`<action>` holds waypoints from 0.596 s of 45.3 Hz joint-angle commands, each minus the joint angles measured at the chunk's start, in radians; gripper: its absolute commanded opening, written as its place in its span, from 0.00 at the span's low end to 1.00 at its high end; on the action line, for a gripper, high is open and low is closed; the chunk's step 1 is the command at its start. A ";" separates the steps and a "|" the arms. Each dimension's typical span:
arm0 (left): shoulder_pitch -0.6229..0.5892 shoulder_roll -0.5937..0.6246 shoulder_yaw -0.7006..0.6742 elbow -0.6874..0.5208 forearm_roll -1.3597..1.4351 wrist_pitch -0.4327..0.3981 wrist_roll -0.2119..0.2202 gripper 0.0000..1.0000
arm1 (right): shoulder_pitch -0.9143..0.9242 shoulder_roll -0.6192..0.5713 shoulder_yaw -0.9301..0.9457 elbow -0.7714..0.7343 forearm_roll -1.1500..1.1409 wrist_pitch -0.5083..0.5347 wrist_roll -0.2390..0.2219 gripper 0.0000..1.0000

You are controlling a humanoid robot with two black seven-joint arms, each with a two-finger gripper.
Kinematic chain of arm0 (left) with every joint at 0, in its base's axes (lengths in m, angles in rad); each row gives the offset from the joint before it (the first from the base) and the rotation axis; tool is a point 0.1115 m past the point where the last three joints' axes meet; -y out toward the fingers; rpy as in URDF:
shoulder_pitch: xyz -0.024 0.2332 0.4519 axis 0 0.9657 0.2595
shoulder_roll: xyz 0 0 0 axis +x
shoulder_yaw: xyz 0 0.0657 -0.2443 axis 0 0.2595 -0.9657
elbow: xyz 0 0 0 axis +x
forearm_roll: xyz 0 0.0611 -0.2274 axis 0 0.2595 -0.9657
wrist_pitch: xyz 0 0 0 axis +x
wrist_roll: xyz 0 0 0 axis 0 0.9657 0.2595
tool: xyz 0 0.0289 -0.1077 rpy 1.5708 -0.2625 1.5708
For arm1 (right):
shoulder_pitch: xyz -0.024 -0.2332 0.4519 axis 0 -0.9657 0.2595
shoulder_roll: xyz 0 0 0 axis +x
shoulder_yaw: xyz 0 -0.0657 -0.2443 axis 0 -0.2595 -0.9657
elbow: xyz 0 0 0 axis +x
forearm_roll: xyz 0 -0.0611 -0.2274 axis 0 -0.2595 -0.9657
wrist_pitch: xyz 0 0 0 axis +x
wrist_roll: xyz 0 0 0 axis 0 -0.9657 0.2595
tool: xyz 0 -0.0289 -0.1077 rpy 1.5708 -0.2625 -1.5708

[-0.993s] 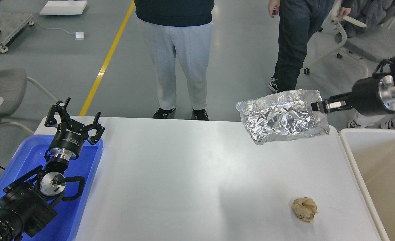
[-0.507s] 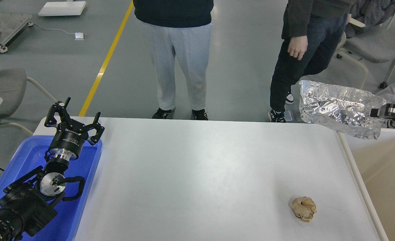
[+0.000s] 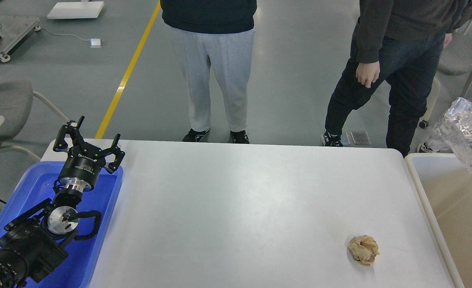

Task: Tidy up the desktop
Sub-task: 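Release the foil package into the white bin with the right gripper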

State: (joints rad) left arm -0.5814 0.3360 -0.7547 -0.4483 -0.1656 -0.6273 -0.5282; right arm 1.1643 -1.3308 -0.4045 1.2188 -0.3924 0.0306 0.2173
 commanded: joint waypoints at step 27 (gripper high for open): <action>0.000 0.000 0.000 0.000 0.000 0.000 0.001 1.00 | -0.632 0.513 0.351 -0.590 0.521 -0.136 0.093 0.00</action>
State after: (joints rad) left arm -0.5813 0.3360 -0.7547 -0.4483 -0.1656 -0.6274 -0.5282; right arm 0.6937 -1.0094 -0.1906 0.8854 0.0841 -0.1050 0.3230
